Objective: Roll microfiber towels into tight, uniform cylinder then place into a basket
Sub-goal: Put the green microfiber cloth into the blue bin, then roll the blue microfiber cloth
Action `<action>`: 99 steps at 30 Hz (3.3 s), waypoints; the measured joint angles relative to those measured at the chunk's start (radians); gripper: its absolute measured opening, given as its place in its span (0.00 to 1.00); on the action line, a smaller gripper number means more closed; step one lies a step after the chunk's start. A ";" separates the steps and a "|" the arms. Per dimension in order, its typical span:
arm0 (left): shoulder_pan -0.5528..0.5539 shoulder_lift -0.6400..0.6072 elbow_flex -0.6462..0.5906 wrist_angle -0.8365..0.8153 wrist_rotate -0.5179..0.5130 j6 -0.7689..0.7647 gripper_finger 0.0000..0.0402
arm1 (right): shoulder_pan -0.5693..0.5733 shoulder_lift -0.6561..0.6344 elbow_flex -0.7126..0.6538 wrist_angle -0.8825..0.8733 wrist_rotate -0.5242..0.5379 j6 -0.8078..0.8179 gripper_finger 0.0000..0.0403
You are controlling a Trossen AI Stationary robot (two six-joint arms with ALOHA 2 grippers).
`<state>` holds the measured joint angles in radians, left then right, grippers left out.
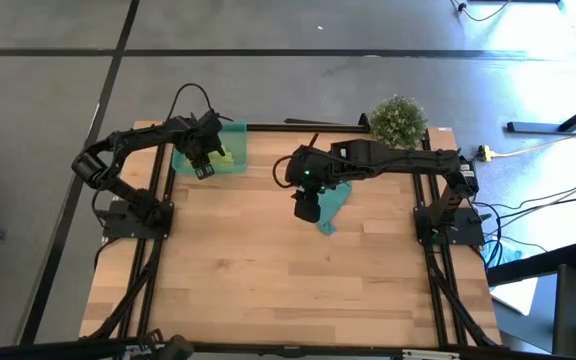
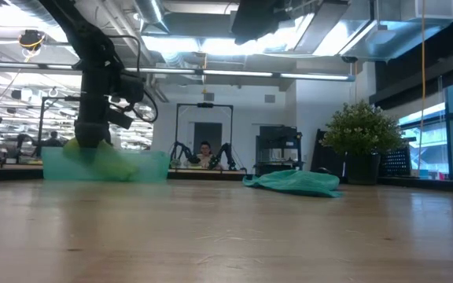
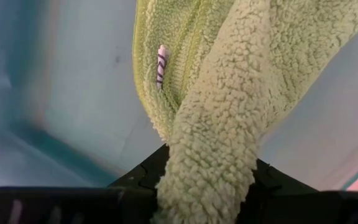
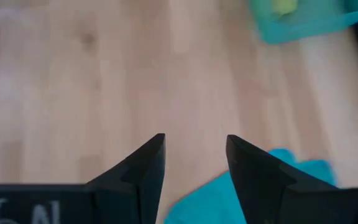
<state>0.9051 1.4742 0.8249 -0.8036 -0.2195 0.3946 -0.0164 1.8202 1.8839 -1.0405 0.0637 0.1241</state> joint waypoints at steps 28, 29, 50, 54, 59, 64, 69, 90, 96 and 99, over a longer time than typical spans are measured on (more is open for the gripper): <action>0.000 0.000 0.000 0.003 0.000 0.027 0.29 | 0.001 0.000 0.000 0.050 0.222 0.185 0.43; 0.000 0.000 0.000 0.003 0.000 0.026 0.29 | 0.001 0.000 0.000 0.050 0.222 0.185 0.43; 0.002 0.000 0.000 0.004 0.083 0.024 0.29 | 0.001 0.000 0.000 0.049 0.221 0.182 0.43; 0.013 0.000 0.000 0.003 0.075 0.024 0.29 | 0.001 0.000 0.000 0.049 0.221 0.182 0.43; 0.035 0.000 0.000 0.003 0.073 0.024 0.29 | 0.001 0.000 0.000 0.049 0.221 0.182 0.43; 0.045 0.000 0.000 0.000 0.080 0.031 0.37 | 0.001 0.000 0.000 0.049 0.221 0.182 0.43; 0.046 0.000 0.000 0.000 0.076 0.035 0.51 | 0.001 0.000 0.000 0.049 0.221 0.182 0.43; 0.032 -0.035 0.113 -0.091 0.019 0.027 0.86 | 0.001 0.000 0.000 0.049 0.221 0.182 0.43; 0.042 -0.035 0.143 0.019 -0.006 0.027 0.86 | 0.001 0.000 0.000 0.049 0.221 0.182 0.43; 0.054 -0.023 0.122 0.110 -0.003 0.027 0.86 | 0.001 0.000 0.000 0.049 0.221 0.182 0.43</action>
<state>0.9588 1.4513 0.9471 -0.6932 -0.2230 0.4218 -0.0154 1.8206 1.8839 -0.9913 0.2848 0.3061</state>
